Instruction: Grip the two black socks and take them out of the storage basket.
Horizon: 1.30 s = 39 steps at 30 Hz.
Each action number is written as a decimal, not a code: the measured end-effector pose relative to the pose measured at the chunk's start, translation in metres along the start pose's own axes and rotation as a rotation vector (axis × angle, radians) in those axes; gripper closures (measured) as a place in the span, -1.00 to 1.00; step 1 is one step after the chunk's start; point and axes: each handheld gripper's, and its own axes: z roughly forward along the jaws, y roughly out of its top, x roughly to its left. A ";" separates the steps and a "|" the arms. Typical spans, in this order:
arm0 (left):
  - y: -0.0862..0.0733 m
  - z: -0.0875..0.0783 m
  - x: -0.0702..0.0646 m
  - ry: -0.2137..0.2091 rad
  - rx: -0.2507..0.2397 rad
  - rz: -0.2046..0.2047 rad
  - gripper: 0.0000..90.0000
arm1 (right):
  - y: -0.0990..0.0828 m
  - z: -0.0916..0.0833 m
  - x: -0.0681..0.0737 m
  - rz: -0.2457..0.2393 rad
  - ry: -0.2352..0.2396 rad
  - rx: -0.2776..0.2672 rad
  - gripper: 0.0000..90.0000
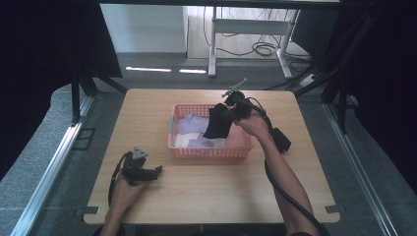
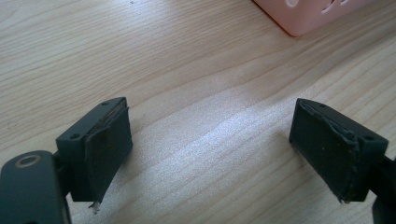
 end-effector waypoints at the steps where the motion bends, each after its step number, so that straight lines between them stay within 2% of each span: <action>1: 0.000 0.000 0.000 0.000 0.001 0.000 -0.72 | 0.000 -0.003 -0.001 -0.003 -0.005 -0.006 0.91; 13: 0.000 0.000 0.000 0.002 -0.002 0.000 -0.72 | 0.002 -0.041 -0.007 0.011 -0.042 -0.058 0.91; 22: 0.000 0.000 0.000 0.001 -0.001 0.001 -0.72 | -0.002 -0.068 -0.018 0.037 -0.089 -0.085 0.91; 31: 0.000 0.000 0.000 0.001 -0.001 0.000 -0.72 | -0.015 -0.092 -0.035 0.074 -0.146 -0.093 0.91; 39: 0.000 0.000 0.000 0.001 -0.001 0.000 -0.72 | -0.037 -0.111 -0.056 0.124 -0.220 -0.081 0.91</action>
